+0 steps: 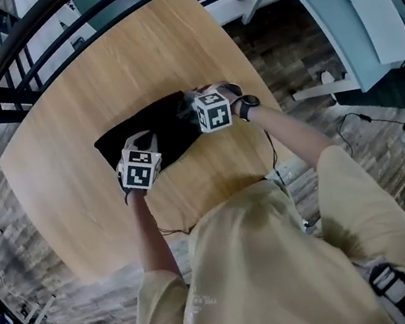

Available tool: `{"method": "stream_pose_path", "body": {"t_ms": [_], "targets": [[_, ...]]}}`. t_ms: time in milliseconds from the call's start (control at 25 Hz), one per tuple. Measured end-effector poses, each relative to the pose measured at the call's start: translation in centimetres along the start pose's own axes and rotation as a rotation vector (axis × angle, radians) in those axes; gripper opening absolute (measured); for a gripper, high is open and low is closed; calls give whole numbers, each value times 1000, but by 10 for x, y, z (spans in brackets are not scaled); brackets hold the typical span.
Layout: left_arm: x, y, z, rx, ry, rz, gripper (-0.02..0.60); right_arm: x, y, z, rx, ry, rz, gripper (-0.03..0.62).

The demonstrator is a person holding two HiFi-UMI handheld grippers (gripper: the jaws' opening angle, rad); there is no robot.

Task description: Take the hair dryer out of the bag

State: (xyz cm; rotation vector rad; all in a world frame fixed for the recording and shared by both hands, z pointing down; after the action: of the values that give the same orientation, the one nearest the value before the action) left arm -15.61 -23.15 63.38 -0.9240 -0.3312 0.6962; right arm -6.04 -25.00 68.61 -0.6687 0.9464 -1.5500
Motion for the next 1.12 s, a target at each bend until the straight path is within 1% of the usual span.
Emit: {"method": "stream_pose_path", "body": {"t_ms": [80,160,360,440,560,720,760,880,960,1120], "targets": [[-1,0,1,1,3,1,20,2,-5,-2,-1,2,-2,150],[-3,-1,1,1,7,0,20,3,-10,-3,-14,23,-6,122],[1,-7,0,0,24,7,20,0,-11,1,-43,69,-44,106],[3,-10,0,3,40,4,21,-1,-12,2,-63,91,-44,101],[5,-14,-3,19,61,-1,23,-2,-12,5,-75,96,-35,97],[8,-8,-5,43,69,8,132,-3,-13,4,-84,92,-31,95],[8,-4,-5,47,71,9,149,-4,-13,4,-86,91,-33,95],[6,7,2,43,75,1,181,-5,-12,5,-94,90,-37,95],[1,14,12,25,78,-11,203,-5,-13,4,-96,85,-36,95],[-10,28,38,-20,84,-28,220,-5,-15,3,-108,91,-29,95]]}}
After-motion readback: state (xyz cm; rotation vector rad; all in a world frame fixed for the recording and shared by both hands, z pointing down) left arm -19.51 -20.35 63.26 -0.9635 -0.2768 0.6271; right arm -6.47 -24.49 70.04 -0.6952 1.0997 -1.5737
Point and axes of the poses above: the fingertips, and each gripper's own axes: y backward along the fingers, x to its right, z out of its underside, the point moved 1 cm from there along y, backward along the fingers
